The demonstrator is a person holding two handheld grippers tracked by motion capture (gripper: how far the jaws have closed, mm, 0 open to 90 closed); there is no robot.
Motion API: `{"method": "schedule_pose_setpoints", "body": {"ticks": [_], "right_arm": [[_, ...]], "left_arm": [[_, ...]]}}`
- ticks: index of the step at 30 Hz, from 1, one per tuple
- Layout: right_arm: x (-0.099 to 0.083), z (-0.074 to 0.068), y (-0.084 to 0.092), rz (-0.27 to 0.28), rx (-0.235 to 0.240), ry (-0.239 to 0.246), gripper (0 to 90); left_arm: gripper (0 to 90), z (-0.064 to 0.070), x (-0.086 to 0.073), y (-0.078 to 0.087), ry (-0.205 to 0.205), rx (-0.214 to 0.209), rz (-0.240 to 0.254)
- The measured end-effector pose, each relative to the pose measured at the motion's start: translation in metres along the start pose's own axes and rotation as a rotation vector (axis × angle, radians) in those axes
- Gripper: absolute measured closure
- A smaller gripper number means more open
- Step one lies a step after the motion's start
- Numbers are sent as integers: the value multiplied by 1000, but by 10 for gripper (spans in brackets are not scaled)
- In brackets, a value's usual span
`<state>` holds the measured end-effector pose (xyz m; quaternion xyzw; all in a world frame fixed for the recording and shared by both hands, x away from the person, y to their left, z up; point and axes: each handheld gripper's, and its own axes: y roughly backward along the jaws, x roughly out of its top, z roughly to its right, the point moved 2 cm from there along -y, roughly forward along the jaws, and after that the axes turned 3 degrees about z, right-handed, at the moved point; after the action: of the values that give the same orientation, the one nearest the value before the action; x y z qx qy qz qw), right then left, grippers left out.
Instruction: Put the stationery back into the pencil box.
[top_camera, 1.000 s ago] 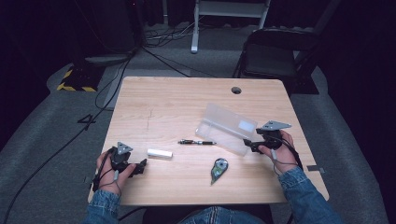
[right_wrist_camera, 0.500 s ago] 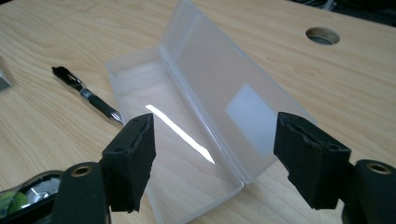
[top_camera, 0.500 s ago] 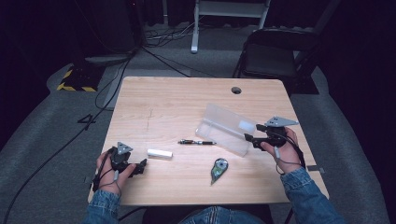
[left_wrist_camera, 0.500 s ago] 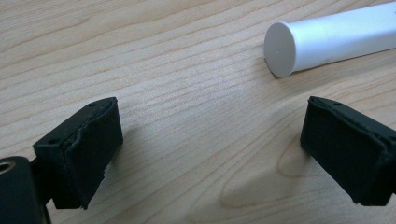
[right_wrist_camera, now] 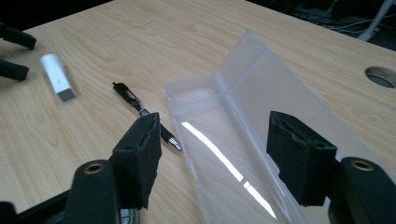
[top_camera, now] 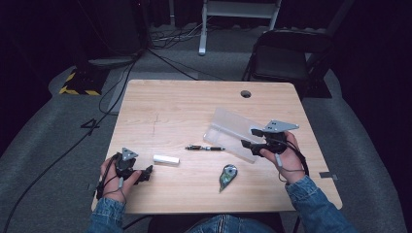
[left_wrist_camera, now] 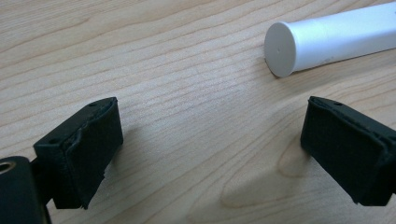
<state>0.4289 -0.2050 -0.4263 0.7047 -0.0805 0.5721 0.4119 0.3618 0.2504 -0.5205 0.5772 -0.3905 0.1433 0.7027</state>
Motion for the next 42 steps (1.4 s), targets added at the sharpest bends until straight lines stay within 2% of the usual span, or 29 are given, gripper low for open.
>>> {"method": "schedule_pose_setpoints", "body": {"ticks": [8,16,19,27,34,42], "right_arm": [[8,-15,-26,-41,83,50,442],[14,-25,-53,-94,148,97,526],[13,-26,-65,-125,174,106,576],[11,-36,-93,-183,222,152,632],[8,-42,-114,-218,264,168,664],[0,-43,-128,-250,269,195,666]], "left_arm": [[59,0,0,0,-5,3,0],[58,0,0,0,-6,3,0],[56,-2,0,0,-13,-12,-1],[54,-2,0,0,-15,-11,-1],[54,-2,0,0,-15,-11,-3],[56,-1,0,1,-14,-4,-1]]}}
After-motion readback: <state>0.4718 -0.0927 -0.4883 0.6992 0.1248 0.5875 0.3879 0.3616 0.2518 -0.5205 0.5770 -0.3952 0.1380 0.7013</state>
